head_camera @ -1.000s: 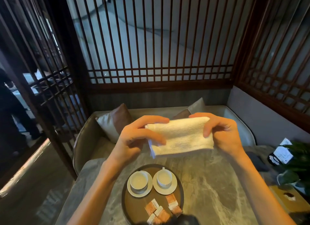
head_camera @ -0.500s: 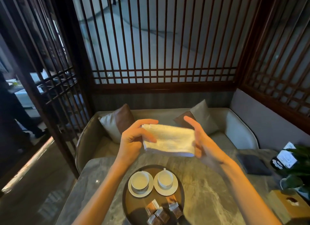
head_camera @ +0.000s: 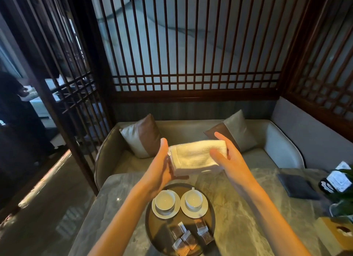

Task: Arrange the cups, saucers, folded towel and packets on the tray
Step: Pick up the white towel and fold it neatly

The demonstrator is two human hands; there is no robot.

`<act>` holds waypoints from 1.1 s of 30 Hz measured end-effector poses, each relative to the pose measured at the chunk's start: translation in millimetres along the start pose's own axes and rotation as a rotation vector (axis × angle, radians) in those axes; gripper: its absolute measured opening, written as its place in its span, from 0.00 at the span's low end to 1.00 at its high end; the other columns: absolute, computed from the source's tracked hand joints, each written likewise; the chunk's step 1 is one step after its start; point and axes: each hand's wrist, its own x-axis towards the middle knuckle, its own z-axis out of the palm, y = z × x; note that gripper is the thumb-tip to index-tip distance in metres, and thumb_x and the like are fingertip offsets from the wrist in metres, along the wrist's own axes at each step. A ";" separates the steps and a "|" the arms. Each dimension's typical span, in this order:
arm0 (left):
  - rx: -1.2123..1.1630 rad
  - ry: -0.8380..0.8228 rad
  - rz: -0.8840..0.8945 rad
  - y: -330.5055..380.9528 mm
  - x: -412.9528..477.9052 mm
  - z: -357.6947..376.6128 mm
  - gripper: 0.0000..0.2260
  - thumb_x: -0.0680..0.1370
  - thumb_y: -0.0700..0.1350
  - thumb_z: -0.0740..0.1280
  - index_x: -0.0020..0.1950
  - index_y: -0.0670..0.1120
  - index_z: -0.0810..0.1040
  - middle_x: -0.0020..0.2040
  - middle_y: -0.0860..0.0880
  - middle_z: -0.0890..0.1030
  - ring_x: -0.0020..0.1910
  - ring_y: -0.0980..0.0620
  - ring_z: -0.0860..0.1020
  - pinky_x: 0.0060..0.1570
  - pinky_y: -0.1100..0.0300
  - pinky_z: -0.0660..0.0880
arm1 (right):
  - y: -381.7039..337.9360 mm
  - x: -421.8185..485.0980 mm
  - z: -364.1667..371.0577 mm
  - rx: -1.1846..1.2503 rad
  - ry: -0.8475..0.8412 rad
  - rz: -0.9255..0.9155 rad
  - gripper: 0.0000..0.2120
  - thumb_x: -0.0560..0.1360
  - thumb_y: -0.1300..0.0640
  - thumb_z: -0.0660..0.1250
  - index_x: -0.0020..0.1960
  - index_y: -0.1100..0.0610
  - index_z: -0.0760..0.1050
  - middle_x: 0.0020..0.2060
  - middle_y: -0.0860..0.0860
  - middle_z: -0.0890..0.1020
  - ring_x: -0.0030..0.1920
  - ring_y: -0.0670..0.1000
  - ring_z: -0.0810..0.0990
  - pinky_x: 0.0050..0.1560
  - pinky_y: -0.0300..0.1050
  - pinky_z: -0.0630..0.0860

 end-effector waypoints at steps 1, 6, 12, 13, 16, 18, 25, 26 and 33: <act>0.074 -0.014 -0.007 1.3 1.3 3.5 0.29 0.77 0.70 0.50 0.64 0.55 0.77 0.62 0.50 0.82 0.59 0.50 0.82 0.49 0.55 0.82 | 0.5 1.2 1.0 -0.046 0.002 -0.006 0.33 0.70 0.35 0.65 0.73 0.34 0.61 0.74 0.42 0.66 0.72 0.47 0.67 0.70 0.52 0.71; 0.387 0.002 0.195 2.9 9.1 9.6 0.25 0.76 0.58 0.67 0.68 0.47 0.70 0.61 0.43 0.80 0.53 0.44 0.83 0.42 0.48 0.82 | 4.7 3.8 -8.2 -0.125 -0.095 -0.063 0.25 0.78 0.34 0.51 0.73 0.26 0.50 0.70 0.23 0.52 0.72 0.40 0.54 0.70 0.49 0.58; 0.416 0.128 0.234 -5.6 11.9 14.4 0.20 0.81 0.50 0.62 0.70 0.42 0.67 0.60 0.41 0.79 0.47 0.44 0.82 0.35 0.59 0.78 | 0.6 3.0 -12.7 -0.139 0.018 -0.172 0.21 0.79 0.39 0.57 0.71 0.33 0.61 0.56 0.14 0.64 0.60 0.23 0.67 0.54 0.21 0.68; 0.417 0.163 0.238 -9.0 12.0 17.7 0.20 0.81 0.52 0.62 0.70 0.44 0.66 0.60 0.42 0.79 0.48 0.44 0.82 0.35 0.59 0.78 | 1.0 2.6 -11.7 -0.114 0.059 -0.196 0.21 0.79 0.41 0.58 0.72 0.37 0.63 0.56 0.16 0.67 0.60 0.23 0.68 0.51 0.20 0.69; 0.415 0.211 0.229 -14.3 13.2 24.2 0.18 0.82 0.54 0.59 0.69 0.47 0.65 0.59 0.44 0.79 0.47 0.45 0.82 0.33 0.62 0.78 | 6.0 2.6 -6.1 -0.083 0.147 -0.242 0.19 0.82 0.46 0.57 0.73 0.43 0.65 0.61 0.23 0.69 0.60 0.26 0.70 0.51 0.20 0.69; 0.383 0.163 0.215 -15.6 10.9 24.6 0.17 0.82 0.55 0.57 0.67 0.48 0.63 0.58 0.44 0.80 0.40 0.44 0.82 0.28 0.64 0.77 | 11.0 1.4 -2.6 -0.076 0.157 -0.234 0.19 0.82 0.46 0.56 0.72 0.41 0.64 0.61 0.26 0.69 0.60 0.31 0.72 0.49 0.24 0.73; 0.236 0.130 0.148 -19.7 -8.2 10.4 0.15 0.81 0.52 0.62 0.66 0.50 0.66 0.56 0.40 0.80 0.35 0.48 0.78 0.34 0.58 0.78 | 22.7 -4.2 -3.1 0.013 0.017 -0.110 0.16 0.80 0.44 0.61 0.67 0.36 0.70 0.55 0.32 0.77 0.53 0.38 0.80 0.36 0.36 0.80; 0.202 0.128 0.132 -20.4 -10.6 7.8 0.16 0.82 0.51 0.62 0.67 0.48 0.66 0.56 0.38 0.80 0.35 0.49 0.78 0.35 0.59 0.79 | 24.1 -4.2 -4.0 0.054 -0.019 -0.087 0.16 0.79 0.45 0.63 0.66 0.37 0.72 0.55 0.36 0.79 0.52 0.41 0.82 0.37 0.38 0.81; 0.054 0.265 -0.019 -37.7 -23.7 -8.0 0.13 0.82 0.49 0.61 0.63 0.45 0.76 0.50 0.46 0.84 0.39 0.54 0.81 0.42 0.61 0.81 | 44.0 -2.3 0.1 0.226 -0.147 0.127 0.15 0.77 0.51 0.69 0.63 0.47 0.79 0.53 0.48 0.86 0.49 0.47 0.85 0.41 0.38 0.79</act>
